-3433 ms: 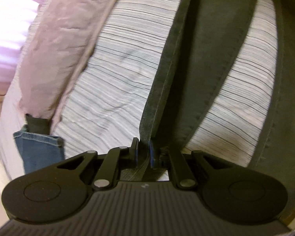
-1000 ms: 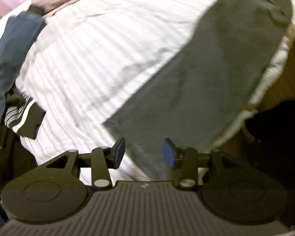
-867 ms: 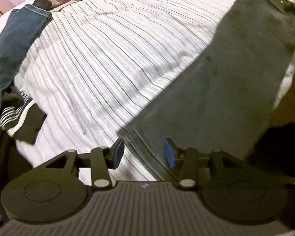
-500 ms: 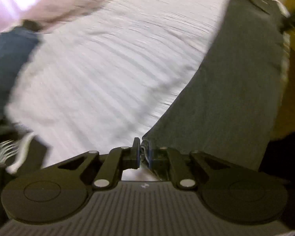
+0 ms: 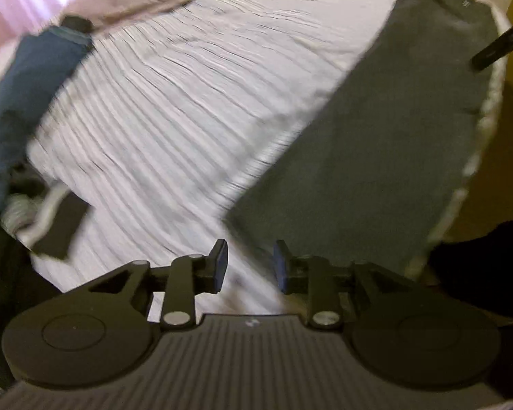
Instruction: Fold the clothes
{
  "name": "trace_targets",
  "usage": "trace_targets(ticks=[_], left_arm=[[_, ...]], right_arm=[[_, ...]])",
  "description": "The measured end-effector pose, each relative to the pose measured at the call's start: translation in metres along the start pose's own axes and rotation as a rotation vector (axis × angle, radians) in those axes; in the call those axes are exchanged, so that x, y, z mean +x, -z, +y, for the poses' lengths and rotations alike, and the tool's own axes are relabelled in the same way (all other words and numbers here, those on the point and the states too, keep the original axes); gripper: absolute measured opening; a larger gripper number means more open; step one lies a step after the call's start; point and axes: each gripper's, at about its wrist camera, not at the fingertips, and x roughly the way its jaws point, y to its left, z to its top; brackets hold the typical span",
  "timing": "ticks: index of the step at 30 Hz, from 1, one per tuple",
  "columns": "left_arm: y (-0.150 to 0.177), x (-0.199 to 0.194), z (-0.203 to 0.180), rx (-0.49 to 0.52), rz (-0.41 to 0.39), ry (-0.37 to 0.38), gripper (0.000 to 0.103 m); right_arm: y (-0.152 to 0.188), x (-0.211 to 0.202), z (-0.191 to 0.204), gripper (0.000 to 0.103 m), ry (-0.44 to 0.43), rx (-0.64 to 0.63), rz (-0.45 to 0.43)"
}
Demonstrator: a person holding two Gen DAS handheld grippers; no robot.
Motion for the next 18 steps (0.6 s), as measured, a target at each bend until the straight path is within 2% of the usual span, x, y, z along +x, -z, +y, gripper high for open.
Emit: trace_targets(ticks=[2,4,7,9,10,12,14,18], left_arm=[[0.010,0.001,-0.010,-0.070,0.035,0.046,0.025],[0.019,0.001,-0.025,-0.054,0.044,0.040,0.031],[0.030,0.001,-0.059,0.161,0.019,0.004,0.031],[0.036,0.008,-0.072,0.256,0.042,0.013,0.031],[0.038,0.012,-0.073,0.267,0.061,0.012,0.026],[0.040,0.019,-0.070,0.256,0.088,0.013,0.026],[0.038,0.015,-0.064,0.226,0.089,0.034,0.026],[0.033,-0.002,-0.059,0.247,0.079,0.058,0.026]], right_arm=[[0.004,0.005,0.005,0.102,-0.017,-0.001,0.012],[0.008,0.009,0.008,0.102,-0.032,-0.004,0.018],[0.012,0.010,0.010,0.102,-0.034,-0.011,0.038],[0.014,0.009,0.008,0.102,-0.029,-0.015,0.046],[0.014,0.009,0.007,0.102,-0.024,-0.015,0.050],[0.013,0.009,0.003,0.102,-0.013,-0.004,0.054],[0.011,0.006,-0.001,0.102,-0.006,0.010,0.052],[0.005,-0.002,-0.011,0.102,0.016,0.040,0.024]])
